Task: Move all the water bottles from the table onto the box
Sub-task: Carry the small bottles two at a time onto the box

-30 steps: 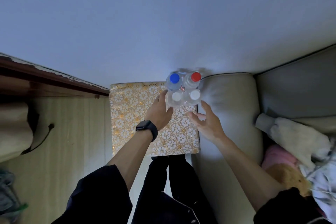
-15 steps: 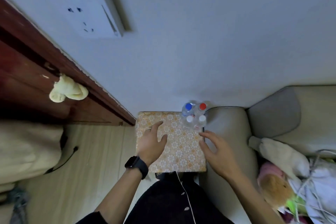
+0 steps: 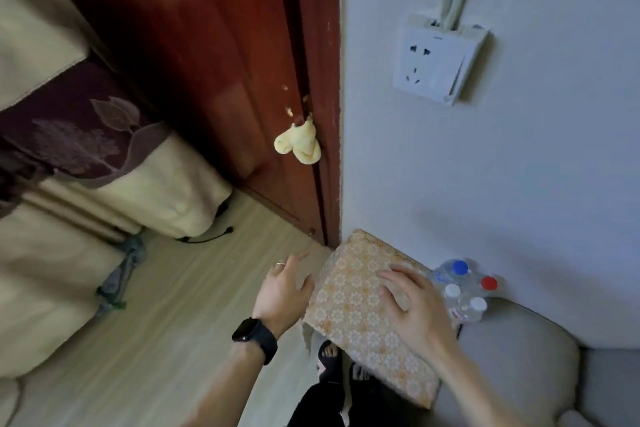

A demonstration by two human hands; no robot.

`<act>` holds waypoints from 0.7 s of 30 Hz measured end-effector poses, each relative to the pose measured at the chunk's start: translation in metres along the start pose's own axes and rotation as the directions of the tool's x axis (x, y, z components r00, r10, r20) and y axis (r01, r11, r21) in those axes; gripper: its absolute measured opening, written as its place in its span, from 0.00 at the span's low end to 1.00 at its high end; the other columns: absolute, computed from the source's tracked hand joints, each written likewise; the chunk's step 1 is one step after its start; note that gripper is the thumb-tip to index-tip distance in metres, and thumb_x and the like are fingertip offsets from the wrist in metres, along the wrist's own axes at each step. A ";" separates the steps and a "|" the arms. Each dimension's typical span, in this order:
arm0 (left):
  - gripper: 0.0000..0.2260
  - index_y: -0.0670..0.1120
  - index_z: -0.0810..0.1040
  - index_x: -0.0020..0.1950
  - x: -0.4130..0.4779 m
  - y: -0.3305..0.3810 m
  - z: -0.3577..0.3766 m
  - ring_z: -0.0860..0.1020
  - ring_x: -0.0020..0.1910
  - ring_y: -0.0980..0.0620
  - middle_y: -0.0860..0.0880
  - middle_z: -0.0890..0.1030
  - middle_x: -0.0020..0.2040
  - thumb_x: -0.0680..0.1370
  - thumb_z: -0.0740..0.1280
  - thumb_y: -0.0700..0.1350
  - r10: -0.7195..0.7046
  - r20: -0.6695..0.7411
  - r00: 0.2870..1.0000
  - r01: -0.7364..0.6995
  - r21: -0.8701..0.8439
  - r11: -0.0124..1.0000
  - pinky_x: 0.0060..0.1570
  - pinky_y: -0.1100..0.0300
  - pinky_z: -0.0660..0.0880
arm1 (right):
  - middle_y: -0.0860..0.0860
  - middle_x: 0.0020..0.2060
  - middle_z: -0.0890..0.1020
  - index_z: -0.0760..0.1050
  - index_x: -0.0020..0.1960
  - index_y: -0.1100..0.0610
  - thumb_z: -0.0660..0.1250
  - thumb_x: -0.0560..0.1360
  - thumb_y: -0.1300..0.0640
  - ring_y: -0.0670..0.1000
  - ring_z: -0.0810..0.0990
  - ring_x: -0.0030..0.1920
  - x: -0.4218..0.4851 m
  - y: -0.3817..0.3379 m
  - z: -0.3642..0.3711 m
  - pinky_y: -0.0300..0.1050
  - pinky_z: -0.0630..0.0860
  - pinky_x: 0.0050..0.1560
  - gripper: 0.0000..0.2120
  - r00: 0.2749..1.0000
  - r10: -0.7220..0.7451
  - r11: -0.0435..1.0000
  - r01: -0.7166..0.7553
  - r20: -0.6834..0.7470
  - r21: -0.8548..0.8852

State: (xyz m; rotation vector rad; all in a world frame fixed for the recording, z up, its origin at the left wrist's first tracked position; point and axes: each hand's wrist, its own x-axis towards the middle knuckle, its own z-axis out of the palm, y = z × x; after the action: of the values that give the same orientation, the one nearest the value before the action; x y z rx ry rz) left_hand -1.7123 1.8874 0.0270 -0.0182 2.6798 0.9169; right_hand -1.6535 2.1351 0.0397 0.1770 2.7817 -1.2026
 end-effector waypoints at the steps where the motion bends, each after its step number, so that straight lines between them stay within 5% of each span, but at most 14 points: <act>1: 0.21 0.55 0.66 0.74 -0.009 -0.007 -0.003 0.70 0.68 0.47 0.50 0.74 0.69 0.81 0.63 0.52 -0.031 -0.034 0.999 0.031 -0.009 0.999 0.59 0.57 0.70 | 0.38 0.62 0.75 0.80 0.62 0.44 0.68 0.79 0.49 0.44 0.71 0.68 0.004 -0.005 0.004 0.22 0.57 0.61 0.13 0.999 -0.032 0.999 0.033 0.041 -0.017; 6: 0.21 0.53 0.67 0.74 -0.068 -0.047 -0.014 0.70 0.69 0.47 0.49 0.74 0.69 0.81 0.64 0.51 -0.231 -0.200 0.952 0.218 -0.083 0.972 0.64 0.52 0.70 | 0.37 0.63 0.74 0.79 0.64 0.46 0.65 0.80 0.47 0.46 0.70 0.69 0.021 -0.033 0.034 0.31 0.60 0.63 0.14 0.934 -0.230 0.965 0.256 0.273 -0.060; 11: 0.21 0.52 0.70 0.73 -0.150 -0.089 -0.035 0.72 0.66 0.45 0.47 0.77 0.66 0.80 0.66 0.50 -0.455 -0.382 0.805 0.407 -0.203 0.891 0.63 0.53 0.71 | 0.43 0.67 0.76 0.79 0.65 0.44 0.65 0.80 0.45 0.47 0.70 0.69 0.022 -0.104 0.084 0.38 0.63 0.65 0.15 0.771 -0.425 0.869 0.494 0.475 -0.023; 15: 0.21 0.50 0.72 0.72 -0.240 -0.121 -0.062 0.74 0.65 0.45 0.46 0.78 0.65 0.79 0.67 0.49 -0.605 -0.543 0.583 0.525 -0.317 0.790 0.63 0.56 0.70 | 0.46 0.66 0.77 0.80 0.64 0.45 0.66 0.79 0.46 0.49 0.70 0.69 -0.006 -0.189 0.135 0.40 0.63 0.67 0.15 0.544 -0.600 0.717 0.691 0.586 0.093; 21: 0.21 0.46 0.74 0.70 -0.424 -0.153 -0.095 0.75 0.64 0.44 0.45 0.79 0.63 0.78 0.69 0.48 -0.703 -0.703 0.112 0.645 -0.486 0.590 0.64 0.49 0.70 | 0.50 0.66 0.78 0.80 0.64 0.48 0.70 0.78 0.49 0.54 0.71 0.70 -0.119 -0.317 0.210 0.46 0.62 0.73 0.15 0.080 -0.762 0.389 0.850 0.642 0.355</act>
State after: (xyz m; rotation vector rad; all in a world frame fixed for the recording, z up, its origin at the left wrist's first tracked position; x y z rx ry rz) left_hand -1.3186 1.6721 0.1309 -2.1258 2.7445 0.6980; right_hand -1.5724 1.7585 0.1410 -1.7464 1.9797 -0.8203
